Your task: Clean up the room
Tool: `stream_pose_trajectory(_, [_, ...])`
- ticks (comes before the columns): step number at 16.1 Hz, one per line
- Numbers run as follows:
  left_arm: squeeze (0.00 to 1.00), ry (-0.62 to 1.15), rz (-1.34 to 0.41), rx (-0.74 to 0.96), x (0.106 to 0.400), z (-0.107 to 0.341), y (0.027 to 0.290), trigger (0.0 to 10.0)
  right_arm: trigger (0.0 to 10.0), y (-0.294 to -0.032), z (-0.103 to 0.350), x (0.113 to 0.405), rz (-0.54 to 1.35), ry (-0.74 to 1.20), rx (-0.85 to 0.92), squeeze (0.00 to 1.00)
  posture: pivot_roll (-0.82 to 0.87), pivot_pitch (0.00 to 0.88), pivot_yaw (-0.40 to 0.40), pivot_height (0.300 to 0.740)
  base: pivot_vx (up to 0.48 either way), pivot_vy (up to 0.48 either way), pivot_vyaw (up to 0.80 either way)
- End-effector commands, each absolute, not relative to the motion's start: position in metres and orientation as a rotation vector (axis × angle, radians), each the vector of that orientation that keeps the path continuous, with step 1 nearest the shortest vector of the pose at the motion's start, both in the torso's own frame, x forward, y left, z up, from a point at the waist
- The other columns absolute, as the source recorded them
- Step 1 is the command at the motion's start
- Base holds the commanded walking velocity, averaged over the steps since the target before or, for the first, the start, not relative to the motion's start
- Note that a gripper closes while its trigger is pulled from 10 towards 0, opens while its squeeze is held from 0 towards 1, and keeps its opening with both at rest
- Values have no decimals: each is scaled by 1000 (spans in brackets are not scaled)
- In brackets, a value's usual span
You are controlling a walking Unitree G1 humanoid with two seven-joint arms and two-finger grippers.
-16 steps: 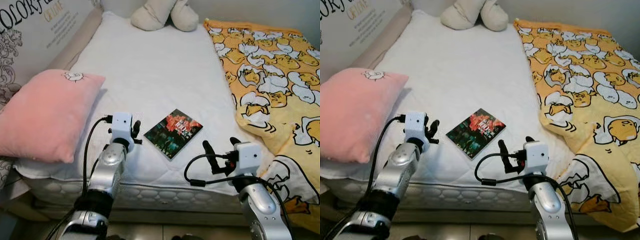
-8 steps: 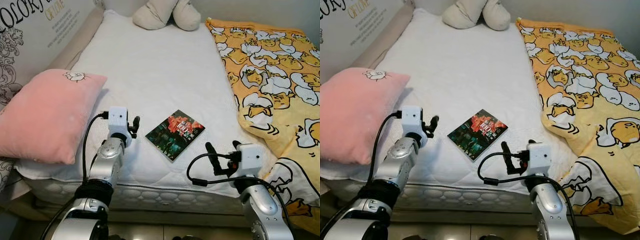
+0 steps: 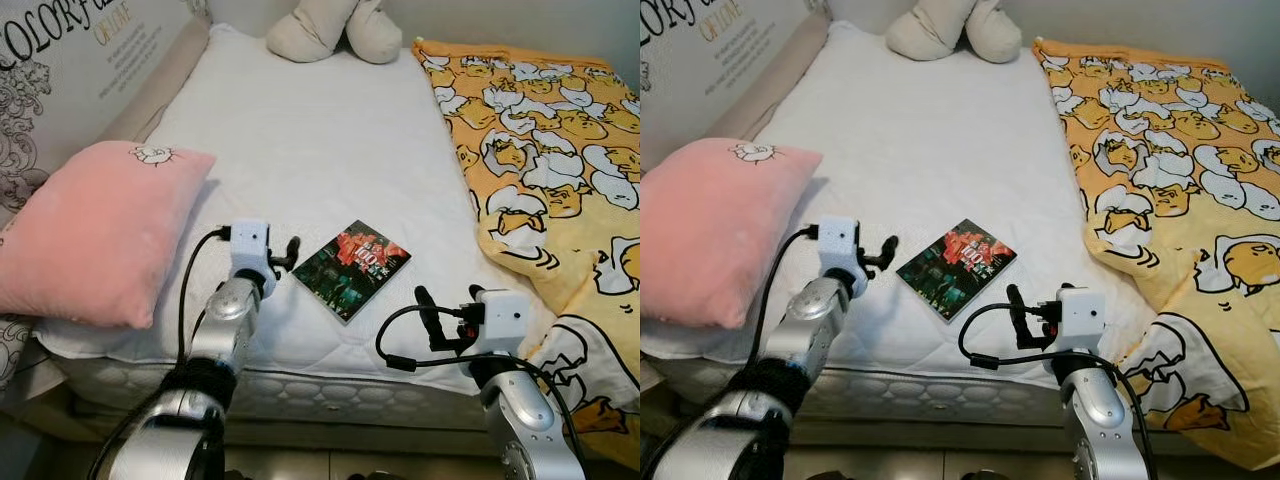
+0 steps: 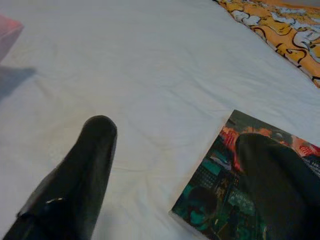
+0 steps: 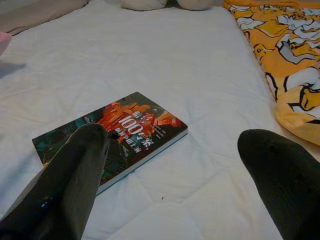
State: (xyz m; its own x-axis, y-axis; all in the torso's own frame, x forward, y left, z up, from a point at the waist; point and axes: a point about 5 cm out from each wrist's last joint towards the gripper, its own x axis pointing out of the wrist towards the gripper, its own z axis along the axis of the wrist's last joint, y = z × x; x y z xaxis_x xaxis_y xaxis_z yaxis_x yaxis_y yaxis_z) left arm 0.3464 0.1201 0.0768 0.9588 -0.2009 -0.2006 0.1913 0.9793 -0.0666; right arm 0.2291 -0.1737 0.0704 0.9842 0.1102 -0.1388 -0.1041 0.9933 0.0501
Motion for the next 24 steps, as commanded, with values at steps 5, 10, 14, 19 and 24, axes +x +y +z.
stream_pose_trajectory(5, [1000,271,-253,-82,359,80,116,10000,10000,-178,75,218,89,148,3,0,-155,93,-34,740,0,0,0])
stream_pose_trajectory(10, [0,389,-262,-113,356,66,113,10000,10000,-170,79,172,178,218,48,0,-245,240,-33,740,0,0,0])
stream_pose_trajectory(14, [0,414,-255,-145,352,59,116,10000,10000,-170,79,145,207,293,39,0,-278,331,-58,740,0,0,0])
stream_pose_trajectory(19, [0,399,-228,-306,355,64,119,10000,10000,-166,81,138,202,322,60,0,-272,323,-59,740,0,0,0])
stream_pose_trajectory(24, [0,442,-286,-550,347,55,100,0,10000,-167,81,144,190,321,69,0,-268,291,-57,740,0,0,0])
